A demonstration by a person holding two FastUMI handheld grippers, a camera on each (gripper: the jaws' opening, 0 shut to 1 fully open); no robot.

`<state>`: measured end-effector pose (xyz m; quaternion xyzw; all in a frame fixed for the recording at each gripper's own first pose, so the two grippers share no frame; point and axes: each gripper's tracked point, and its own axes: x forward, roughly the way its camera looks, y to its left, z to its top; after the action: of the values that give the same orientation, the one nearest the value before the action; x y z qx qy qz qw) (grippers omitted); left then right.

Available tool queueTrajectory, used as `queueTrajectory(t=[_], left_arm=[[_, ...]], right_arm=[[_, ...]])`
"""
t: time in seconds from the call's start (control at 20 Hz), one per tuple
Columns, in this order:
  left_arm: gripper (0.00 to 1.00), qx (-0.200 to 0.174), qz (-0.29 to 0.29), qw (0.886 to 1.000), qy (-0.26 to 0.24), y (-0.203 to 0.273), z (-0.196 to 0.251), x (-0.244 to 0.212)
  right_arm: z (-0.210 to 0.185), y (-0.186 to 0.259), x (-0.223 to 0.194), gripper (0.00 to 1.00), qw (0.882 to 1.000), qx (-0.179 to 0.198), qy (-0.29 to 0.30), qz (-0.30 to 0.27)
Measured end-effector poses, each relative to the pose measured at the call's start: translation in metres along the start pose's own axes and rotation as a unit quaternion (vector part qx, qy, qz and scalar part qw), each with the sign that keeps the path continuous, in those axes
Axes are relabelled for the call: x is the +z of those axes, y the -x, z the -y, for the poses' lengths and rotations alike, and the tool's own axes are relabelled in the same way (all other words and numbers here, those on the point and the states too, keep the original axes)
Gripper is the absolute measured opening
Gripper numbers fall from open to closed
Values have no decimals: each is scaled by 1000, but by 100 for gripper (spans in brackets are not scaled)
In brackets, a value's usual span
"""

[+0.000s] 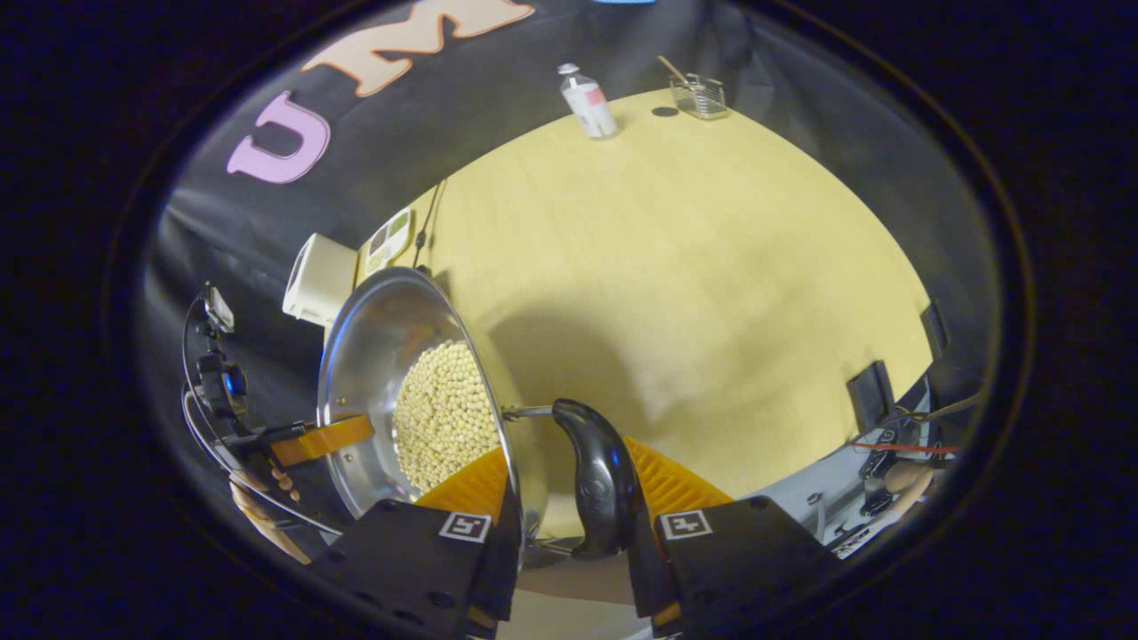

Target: First push the handle of the pot to place it horizontally, then grasp the pot with both hands and set it on the induction cooktop.

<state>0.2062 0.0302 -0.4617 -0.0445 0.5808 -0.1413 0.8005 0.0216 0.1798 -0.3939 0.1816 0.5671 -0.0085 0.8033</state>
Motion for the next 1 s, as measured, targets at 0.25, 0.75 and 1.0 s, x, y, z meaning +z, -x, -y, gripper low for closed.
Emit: queueTrajectory(t=[0.25, 0.75, 1.0], left_arm=[[65, 16, 14, 1000, 12, 4, 1, -8], [65, 40, 33, 998, 26, 9, 2, -9], [65, 63, 50, 996, 28, 21, -7, -3]], right_arm=[[-46, -10, -6, 49, 1000, 9, 22, 5], [-103, -40, 5, 54, 999, 17, 42, 13], [-131, -62, 14, 54, 998, 33, 54, 22]])
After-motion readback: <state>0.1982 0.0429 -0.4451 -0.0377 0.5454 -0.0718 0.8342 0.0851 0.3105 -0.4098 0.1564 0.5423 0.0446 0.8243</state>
